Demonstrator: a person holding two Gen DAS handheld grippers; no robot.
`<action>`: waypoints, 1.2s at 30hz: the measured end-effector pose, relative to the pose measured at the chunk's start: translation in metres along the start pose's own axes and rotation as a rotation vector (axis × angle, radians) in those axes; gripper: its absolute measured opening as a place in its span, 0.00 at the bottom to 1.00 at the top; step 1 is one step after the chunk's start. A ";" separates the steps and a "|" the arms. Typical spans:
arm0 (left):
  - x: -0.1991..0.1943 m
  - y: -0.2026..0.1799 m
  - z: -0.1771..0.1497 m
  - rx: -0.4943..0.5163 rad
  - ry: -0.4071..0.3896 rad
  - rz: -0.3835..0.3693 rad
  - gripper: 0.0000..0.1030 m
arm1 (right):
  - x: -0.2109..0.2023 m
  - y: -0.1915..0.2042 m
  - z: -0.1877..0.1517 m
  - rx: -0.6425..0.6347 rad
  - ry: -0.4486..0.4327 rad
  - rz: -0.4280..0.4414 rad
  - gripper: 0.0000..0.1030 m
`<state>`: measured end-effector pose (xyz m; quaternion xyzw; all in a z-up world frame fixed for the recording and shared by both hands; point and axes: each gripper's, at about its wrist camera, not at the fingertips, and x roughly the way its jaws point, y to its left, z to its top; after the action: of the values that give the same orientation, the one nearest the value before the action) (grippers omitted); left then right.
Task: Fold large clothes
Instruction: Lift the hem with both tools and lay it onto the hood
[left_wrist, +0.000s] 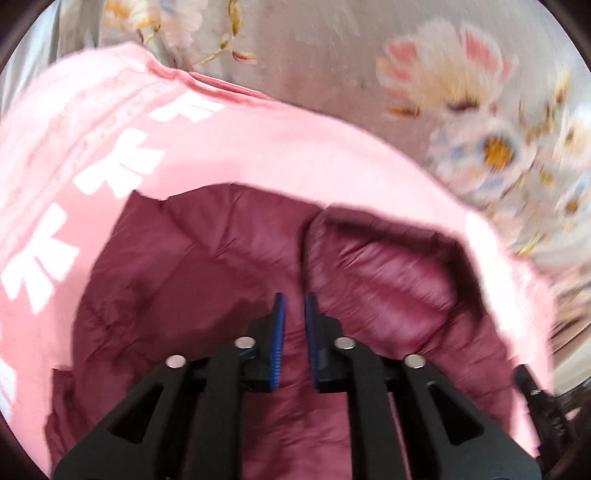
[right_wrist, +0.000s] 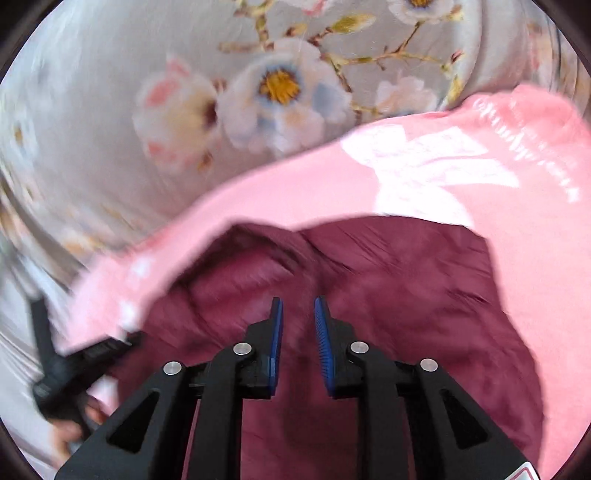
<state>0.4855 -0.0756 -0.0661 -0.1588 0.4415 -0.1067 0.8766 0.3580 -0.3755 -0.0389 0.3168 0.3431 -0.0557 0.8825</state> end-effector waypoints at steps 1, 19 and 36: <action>0.000 -0.001 0.006 -0.036 0.003 -0.023 0.36 | 0.005 -0.003 0.006 0.046 0.003 0.039 0.25; 0.078 -0.002 0.047 -0.227 0.151 -0.025 0.29 | 0.110 -0.064 0.031 0.569 0.122 0.224 0.25; 0.093 -0.036 0.005 0.238 0.052 0.219 0.14 | 0.120 0.003 0.001 -0.256 0.156 -0.293 0.04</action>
<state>0.5426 -0.1382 -0.1186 -0.0017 0.4631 -0.0662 0.8838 0.4508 -0.3596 -0.1136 0.1523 0.4571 -0.1149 0.8687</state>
